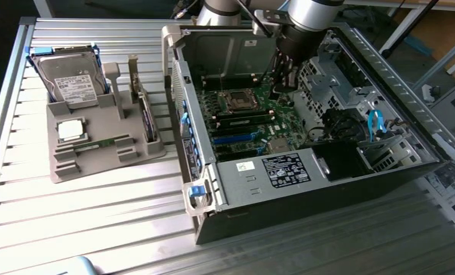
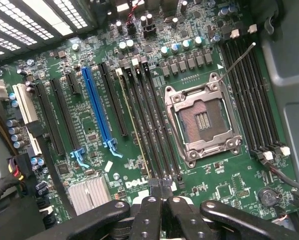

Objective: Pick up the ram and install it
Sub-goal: 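Press down the ram until it locks into place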

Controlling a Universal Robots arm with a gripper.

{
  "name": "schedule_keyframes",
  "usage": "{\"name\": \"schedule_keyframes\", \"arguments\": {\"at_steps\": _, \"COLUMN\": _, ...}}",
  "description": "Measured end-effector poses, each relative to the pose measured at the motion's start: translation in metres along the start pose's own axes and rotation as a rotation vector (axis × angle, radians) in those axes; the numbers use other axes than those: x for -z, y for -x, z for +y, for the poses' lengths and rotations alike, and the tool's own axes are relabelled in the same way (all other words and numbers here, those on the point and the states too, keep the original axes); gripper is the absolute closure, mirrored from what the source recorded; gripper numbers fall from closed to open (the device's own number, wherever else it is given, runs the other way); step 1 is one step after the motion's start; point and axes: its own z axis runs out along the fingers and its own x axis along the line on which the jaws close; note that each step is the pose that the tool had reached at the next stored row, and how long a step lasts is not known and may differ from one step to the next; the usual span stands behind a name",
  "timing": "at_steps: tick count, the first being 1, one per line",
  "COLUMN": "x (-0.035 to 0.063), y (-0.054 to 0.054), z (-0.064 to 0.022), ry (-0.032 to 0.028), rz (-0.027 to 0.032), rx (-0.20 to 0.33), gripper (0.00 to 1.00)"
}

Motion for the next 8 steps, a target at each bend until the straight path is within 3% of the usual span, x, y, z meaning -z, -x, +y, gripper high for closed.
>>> {"name": "schedule_keyframes", "arguments": {"at_steps": 8, "x": -0.0003, "y": 0.0, "z": 0.0, "ry": 0.0004, "rz": -0.0002, "rx": -0.021, "gripper": 0.89}}
